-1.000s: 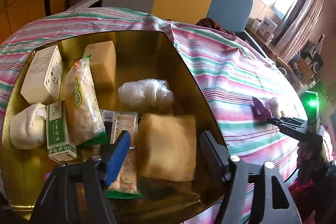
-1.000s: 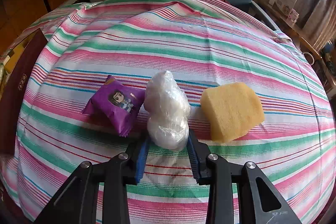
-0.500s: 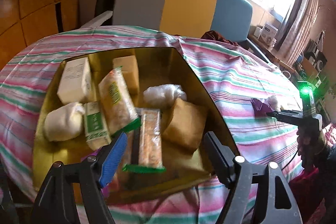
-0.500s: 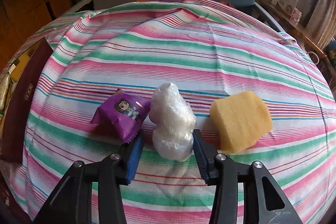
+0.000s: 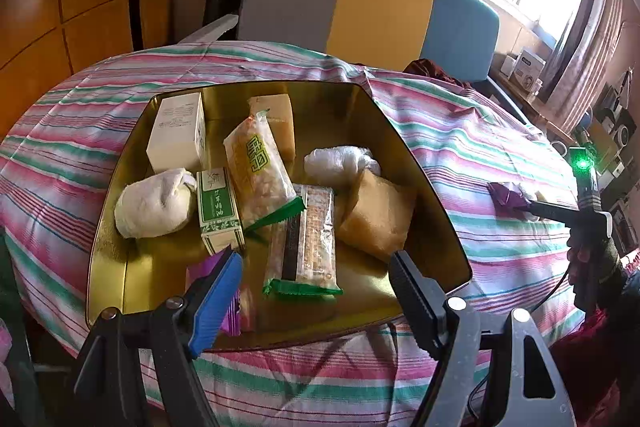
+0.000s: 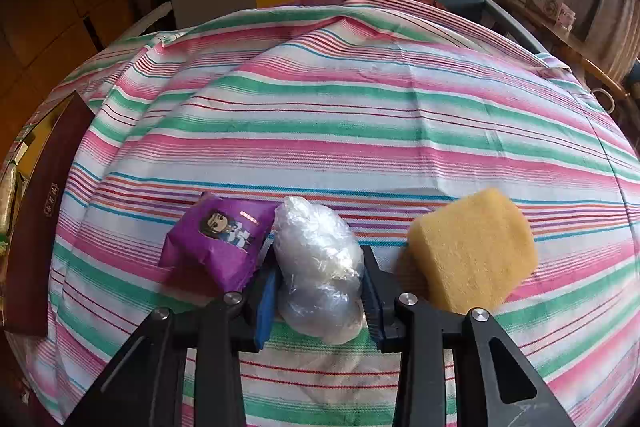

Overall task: Organize objects
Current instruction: 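Carry the clear plastic bag toward the gold tray with the right tool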

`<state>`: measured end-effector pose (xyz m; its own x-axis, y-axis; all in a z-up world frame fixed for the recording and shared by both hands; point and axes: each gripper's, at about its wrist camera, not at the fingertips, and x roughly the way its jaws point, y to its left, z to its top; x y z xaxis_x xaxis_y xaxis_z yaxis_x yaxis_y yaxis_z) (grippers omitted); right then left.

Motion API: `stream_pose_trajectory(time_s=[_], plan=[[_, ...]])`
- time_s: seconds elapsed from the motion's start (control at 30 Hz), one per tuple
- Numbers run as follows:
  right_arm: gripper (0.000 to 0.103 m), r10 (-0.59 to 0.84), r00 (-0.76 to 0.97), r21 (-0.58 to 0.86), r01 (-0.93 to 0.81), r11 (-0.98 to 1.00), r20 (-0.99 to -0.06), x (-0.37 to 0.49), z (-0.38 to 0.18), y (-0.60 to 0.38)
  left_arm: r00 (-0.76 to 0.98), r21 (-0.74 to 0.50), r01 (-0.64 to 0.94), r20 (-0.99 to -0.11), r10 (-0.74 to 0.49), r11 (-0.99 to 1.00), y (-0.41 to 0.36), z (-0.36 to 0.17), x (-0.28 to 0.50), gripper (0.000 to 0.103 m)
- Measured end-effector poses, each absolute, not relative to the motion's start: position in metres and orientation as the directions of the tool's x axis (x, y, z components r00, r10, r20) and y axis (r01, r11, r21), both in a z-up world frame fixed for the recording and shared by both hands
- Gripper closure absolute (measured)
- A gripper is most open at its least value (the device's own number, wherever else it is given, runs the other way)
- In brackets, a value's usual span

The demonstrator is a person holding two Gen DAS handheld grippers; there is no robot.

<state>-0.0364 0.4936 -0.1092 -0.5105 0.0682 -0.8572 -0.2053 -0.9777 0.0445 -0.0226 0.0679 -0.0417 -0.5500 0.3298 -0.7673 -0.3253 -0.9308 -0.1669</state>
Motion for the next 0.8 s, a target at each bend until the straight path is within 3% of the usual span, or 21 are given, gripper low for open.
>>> stream_pose_trajectory(time_s=[0.57, 0.8], plan=[[0.068, 0.127, -0.463, -0.014, -0.239, -0.971, -0.877, -0.023, -0.110, 0.487, -0.631, -0.078, -0.315, -0.727, 0.270, -0.946, 0.059, -0.014, -0.001, 0.028], [0.068, 0.134, -0.426, 0.021, -0.339, -0.941, -0.895, 0.001, -0.107, 0.489, -0.615, -0.115, -0.313, -0.732, 0.294, -0.943, 0.049, -0.019, -0.006, 0.029]])
